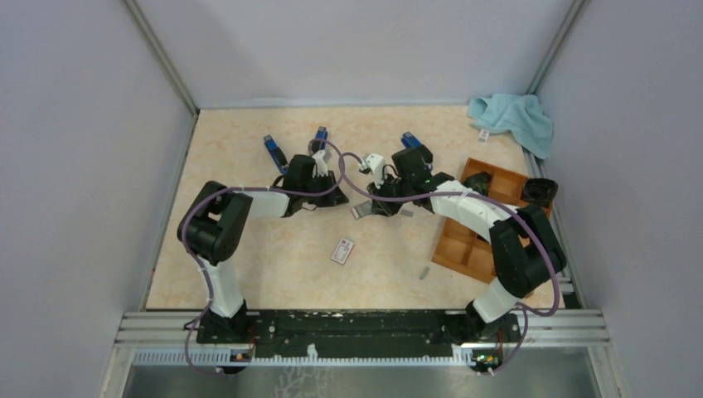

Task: Unload the staples from the stapler
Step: Adjust the staple box at the center of the board.

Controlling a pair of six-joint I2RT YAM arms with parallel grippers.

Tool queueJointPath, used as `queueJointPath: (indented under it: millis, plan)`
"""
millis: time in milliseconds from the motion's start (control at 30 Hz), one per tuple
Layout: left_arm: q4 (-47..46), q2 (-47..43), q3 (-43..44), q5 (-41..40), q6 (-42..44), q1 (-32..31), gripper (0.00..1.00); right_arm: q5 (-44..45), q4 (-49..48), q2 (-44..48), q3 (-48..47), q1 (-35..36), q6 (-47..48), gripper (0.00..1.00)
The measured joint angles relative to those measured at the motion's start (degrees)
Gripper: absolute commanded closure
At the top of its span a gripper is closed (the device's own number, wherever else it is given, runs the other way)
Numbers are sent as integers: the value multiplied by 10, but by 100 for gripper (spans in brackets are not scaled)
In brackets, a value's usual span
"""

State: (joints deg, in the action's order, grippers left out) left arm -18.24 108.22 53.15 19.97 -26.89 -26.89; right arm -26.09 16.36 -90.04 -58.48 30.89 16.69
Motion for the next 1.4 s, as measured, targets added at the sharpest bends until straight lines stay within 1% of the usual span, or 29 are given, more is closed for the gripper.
queueJointPath:
  millis: [367, 600, 1000, 1200, 1333, 1400]
  plan:
    - [12, 19, 22, 42, -5, -6, 78, 20, 0, -12, 0, 0, 2, 90]
    - [15, 20, 18, 56, -10, -15, 78, 29, -2, -20, 0, 3, 1, 90]
    - [-9, -2, -25, 74, -33, -23, 78, 53, -5, -36, 0, 15, 0, 90]
    - [-10, -11, -37, 74, -35, -26, 76, 68, -9, -56, 0, 31, 7, 90]
    - [-6, -45, -66, 50, -31, -26, 73, 75, -8, -76, 0, 35, 12, 90]
    - [-6, -76, -90, 32, -21, -26, 70, 76, -8, -76, 0, 35, 15, 90]
